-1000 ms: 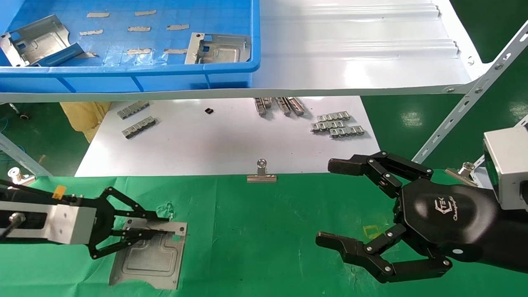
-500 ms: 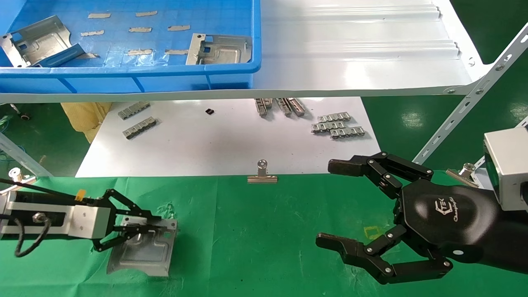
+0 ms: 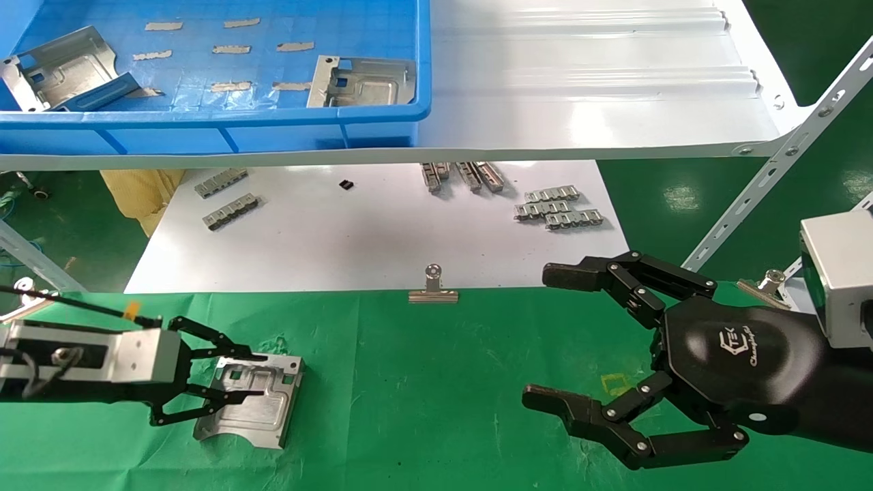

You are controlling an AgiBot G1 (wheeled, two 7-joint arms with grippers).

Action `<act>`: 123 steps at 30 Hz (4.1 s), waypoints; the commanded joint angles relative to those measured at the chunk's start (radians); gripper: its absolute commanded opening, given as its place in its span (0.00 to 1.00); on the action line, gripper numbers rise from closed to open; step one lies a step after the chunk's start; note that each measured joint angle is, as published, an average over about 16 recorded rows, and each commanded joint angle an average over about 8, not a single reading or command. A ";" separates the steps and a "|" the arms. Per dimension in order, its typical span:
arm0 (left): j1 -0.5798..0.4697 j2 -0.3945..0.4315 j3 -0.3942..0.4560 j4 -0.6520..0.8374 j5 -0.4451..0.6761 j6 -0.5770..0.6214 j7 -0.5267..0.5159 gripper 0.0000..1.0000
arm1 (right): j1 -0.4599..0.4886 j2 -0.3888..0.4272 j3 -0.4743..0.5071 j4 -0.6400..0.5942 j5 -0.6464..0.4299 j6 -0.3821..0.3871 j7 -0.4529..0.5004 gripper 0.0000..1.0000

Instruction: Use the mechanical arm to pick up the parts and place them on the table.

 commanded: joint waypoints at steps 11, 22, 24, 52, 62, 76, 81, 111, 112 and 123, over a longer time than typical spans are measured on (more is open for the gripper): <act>0.031 -0.027 -0.035 0.021 -0.137 0.030 -0.179 1.00 | 0.000 0.000 0.000 0.000 0.000 0.000 0.000 1.00; 0.034 -0.027 -0.039 0.007 -0.130 0.027 -0.177 1.00 | 0.000 0.000 0.000 0.000 0.000 0.000 0.000 1.00; 0.042 -0.030 -0.048 -0.011 -0.133 0.025 -0.188 1.00 | 0.000 0.000 0.000 0.000 0.000 0.000 0.000 1.00; 0.297 -0.125 -0.313 -0.504 -0.265 -0.021 -0.536 1.00 | 0.000 0.000 0.000 0.000 0.000 0.000 0.000 1.00; 0.391 -0.159 -0.410 -0.685 -0.312 -0.038 -0.663 1.00 | 0.000 0.000 0.000 0.000 0.000 0.000 0.000 1.00; 0.522 -0.208 -0.547 -0.939 -0.380 -0.062 -0.842 1.00 | 0.000 0.000 0.000 0.000 0.000 0.000 0.000 1.00; 0.566 -0.224 -0.593 -1.025 -0.402 -0.070 -0.902 1.00 | 0.000 0.000 0.000 0.000 0.000 0.000 0.000 1.00; 0.593 -0.234 -0.620 -1.075 -0.416 -0.075 -0.935 1.00 | -0.001 0.000 0.000 -0.001 0.000 0.001 0.000 1.00; 0.592 -0.234 -0.619 -1.075 -0.416 -0.075 -0.935 1.00 | -0.001 0.000 0.000 -0.001 0.000 0.001 0.000 1.00; 0.590 -0.233 -0.617 -1.071 -0.415 -0.075 -0.934 1.00 | -0.001 0.000 0.000 -0.001 0.000 0.001 0.000 1.00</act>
